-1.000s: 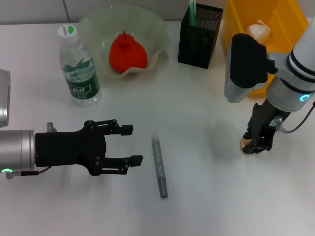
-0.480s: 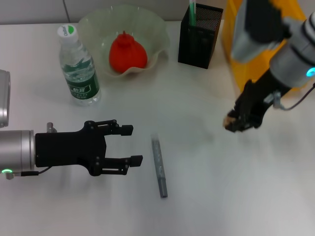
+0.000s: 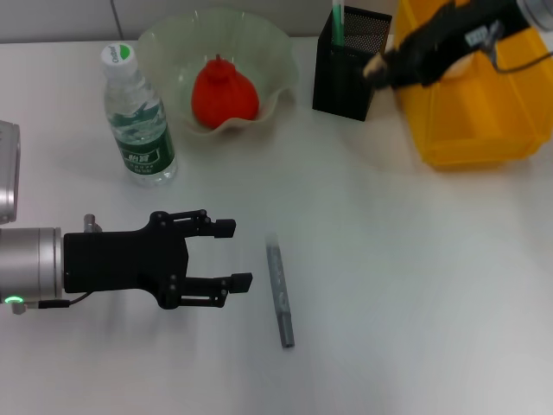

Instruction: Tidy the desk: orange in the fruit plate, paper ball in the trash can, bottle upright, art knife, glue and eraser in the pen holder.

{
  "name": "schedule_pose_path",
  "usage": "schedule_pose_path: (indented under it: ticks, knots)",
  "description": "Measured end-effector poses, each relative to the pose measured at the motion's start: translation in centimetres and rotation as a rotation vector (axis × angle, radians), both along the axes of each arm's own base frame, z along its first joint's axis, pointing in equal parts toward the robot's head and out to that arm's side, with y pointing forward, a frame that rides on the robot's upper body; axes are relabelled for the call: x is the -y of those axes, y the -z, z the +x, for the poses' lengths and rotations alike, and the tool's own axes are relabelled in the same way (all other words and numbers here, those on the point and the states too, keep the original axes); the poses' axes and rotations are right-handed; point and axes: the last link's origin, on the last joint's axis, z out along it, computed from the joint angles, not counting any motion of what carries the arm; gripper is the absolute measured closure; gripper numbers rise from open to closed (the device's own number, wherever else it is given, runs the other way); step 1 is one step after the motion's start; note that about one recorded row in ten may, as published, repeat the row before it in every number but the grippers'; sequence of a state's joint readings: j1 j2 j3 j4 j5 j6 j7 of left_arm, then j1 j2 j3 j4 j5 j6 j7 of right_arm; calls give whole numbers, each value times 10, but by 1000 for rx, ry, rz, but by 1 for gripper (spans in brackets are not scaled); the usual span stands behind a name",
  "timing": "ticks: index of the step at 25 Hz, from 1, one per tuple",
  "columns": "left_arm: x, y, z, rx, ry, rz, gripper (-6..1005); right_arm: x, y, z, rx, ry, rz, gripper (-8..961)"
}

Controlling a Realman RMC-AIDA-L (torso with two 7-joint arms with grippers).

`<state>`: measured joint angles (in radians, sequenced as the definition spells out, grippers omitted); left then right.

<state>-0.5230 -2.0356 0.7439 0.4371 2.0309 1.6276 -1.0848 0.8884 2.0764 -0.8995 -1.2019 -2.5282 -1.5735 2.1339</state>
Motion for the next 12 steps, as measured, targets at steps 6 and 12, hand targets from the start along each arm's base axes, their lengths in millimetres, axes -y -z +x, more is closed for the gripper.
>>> schedule_pose_path:
  ticks: [6,12]
  knots:
    - [0,0,0,0,1,0,197,-22,-3,-3,-49,42,149,691]
    - [0,0,0,0,3,1,197,-45,11,-2,-65,78,235,690]
